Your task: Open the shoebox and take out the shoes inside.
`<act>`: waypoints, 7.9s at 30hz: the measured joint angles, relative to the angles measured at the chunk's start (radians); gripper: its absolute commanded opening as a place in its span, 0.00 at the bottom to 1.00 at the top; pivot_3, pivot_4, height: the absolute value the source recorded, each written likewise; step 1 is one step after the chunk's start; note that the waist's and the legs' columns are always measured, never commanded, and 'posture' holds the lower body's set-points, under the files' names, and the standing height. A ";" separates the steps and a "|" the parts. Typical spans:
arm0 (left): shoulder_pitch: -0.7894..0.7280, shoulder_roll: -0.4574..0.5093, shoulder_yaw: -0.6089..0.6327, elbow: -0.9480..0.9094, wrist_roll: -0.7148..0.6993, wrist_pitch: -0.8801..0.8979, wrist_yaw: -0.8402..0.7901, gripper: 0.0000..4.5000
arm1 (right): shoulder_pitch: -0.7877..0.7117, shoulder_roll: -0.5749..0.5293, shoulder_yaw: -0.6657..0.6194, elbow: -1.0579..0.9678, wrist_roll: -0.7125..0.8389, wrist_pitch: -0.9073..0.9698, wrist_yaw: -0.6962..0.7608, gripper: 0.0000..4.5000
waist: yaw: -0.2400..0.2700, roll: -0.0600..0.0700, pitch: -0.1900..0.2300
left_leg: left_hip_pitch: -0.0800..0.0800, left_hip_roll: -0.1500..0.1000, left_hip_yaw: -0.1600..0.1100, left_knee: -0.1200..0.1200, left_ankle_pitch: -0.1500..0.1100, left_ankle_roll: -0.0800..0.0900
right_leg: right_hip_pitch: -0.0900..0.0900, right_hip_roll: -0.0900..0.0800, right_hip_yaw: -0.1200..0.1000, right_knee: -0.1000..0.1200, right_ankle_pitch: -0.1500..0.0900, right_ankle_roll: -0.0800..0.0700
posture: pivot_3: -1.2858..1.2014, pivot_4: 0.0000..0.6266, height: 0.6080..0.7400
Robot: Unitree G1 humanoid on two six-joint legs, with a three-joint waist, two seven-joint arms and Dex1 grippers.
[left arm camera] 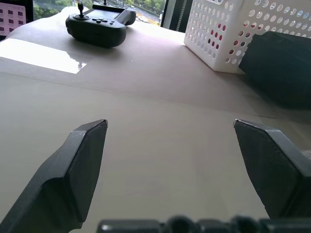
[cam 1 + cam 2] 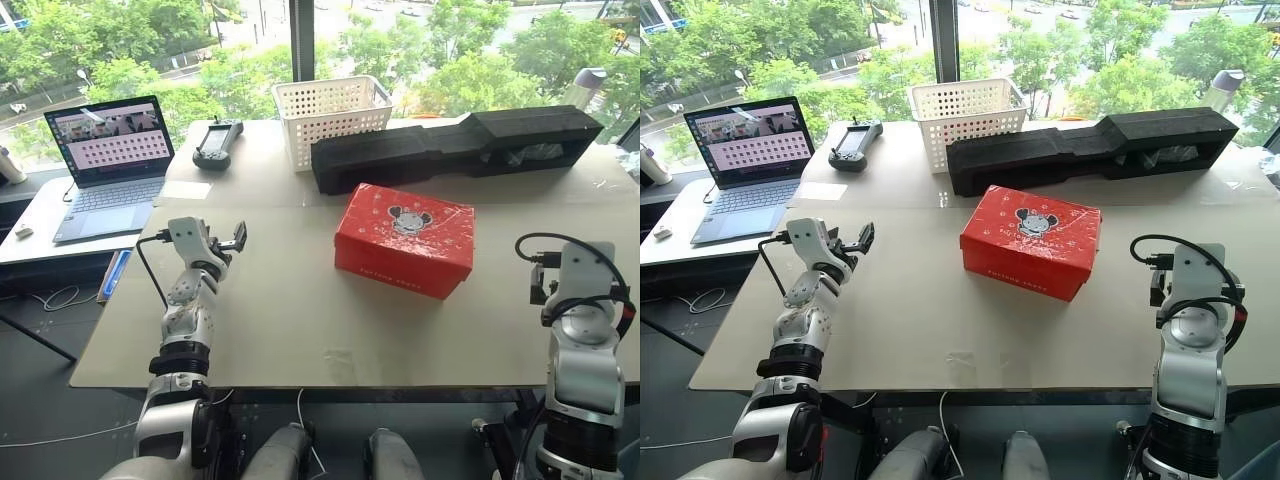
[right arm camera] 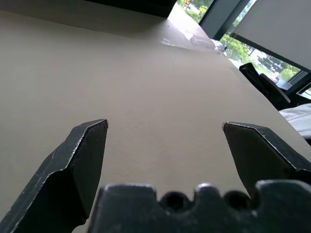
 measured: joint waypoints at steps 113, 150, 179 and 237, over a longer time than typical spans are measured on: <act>0.365 0.380 -0.068 -0.632 -0.314 0.466 -0.780 0.00 | -0.122 -0.461 0.077 -0.275 0.707 0.515 0.879 0.01 | -0.029 0.001 -0.001 | -0.013 0.006 0.001 0.004 0.001 0.002 | -0.015 0.000 0.007 0.001 0.006 -0.004 | 0.52 0.24 0.99; 0.520 0.430 -0.066 -0.939 -0.390 0.479 -0.673 0.00 | -0.241 0.158 0.267 -0.127 0.561 0.343 0.241 0.01 | -0.009 0.000 -0.002 | -0.003 0.020 0.027 -0.005 0.000 0.001 | -0.018 0.005 0.019 -0.007 0.011 -0.015 | 0.52 0.24 0.99; 0.468 0.463 -0.155 -0.862 -0.368 0.392 -0.818 0.00 | -1.047 0.051 0.380 1.066 0.371 -0.307 0.463 0.01 | -0.031 0.001 0.000 | -0.001 0.023 0.029 -0.021 0.002 0.000 | -0.019 0.018 0.024 -0.015 0.021 -0.022 | 0.52 0.24 0.99; 0.234 0.327 -0.264 -0.466 -0.233 0.137 -1.013 0.00 | -1.081 -0.128 0.817 1.146 0.159 -0.418 1.242 0.99 | -0.034 0.001 0.000 | -0.001 0.033 0.037 -0.011 0.002 -0.002 | -0.019 0.026 0.024 -0.016 0.030 -0.024 | 0.52 0.24 0.99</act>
